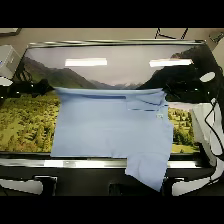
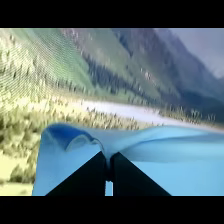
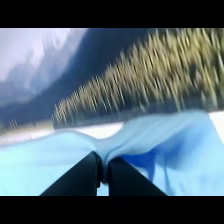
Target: Fold the clothes and pants, and hang the long-sleeved shirts on hangers.
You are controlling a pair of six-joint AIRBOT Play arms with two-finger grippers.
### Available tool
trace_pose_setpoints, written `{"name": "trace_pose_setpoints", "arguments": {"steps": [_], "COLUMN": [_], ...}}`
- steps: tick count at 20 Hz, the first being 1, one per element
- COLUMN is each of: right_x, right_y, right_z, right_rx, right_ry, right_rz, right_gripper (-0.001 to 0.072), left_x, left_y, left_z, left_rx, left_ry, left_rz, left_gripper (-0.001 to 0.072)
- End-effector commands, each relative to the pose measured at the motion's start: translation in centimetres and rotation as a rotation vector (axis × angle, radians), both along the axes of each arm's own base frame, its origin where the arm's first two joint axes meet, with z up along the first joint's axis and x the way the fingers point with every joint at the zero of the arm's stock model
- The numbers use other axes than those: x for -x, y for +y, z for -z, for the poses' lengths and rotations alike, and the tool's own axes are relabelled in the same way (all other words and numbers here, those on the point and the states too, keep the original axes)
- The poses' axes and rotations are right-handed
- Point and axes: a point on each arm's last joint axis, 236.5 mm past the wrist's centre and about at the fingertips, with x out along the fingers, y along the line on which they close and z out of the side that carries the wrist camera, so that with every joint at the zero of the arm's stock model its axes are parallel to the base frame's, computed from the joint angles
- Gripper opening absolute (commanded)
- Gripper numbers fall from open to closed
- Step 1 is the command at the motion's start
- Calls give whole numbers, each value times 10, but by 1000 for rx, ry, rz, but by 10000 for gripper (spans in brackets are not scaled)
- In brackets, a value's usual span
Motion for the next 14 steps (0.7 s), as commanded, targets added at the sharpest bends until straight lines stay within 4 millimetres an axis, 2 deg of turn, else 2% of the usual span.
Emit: {"name": "trace_pose_setpoints", "arguments": {"steps": [1,3,5,6,11,14], "right_x": [100,142,163,171,174,173], "right_y": [-6,6,16,17,10,-3], "right_z": [10,27,46,51,51,59], "right_rx": [111,111,92,85,120,179], "right_ry": [360,529,603,631,640,642], "right_rz": [-154,-207,-226,-222,-216,-192], "right_gripper": [42,41,41,41,41,42], "left_x": [97,138,155,157,154,154], "left_y": [-3,-12,-16,-14,0,3], "left_z": [26,49,63,64,64,70], "left_rx": [-18,24,42,43,44,48], "left_ry": [333,475,518,523,512,517], "left_rz": [215,262,288,285,255,251], "left_gripper": [22,22,22,22,22,22]}}
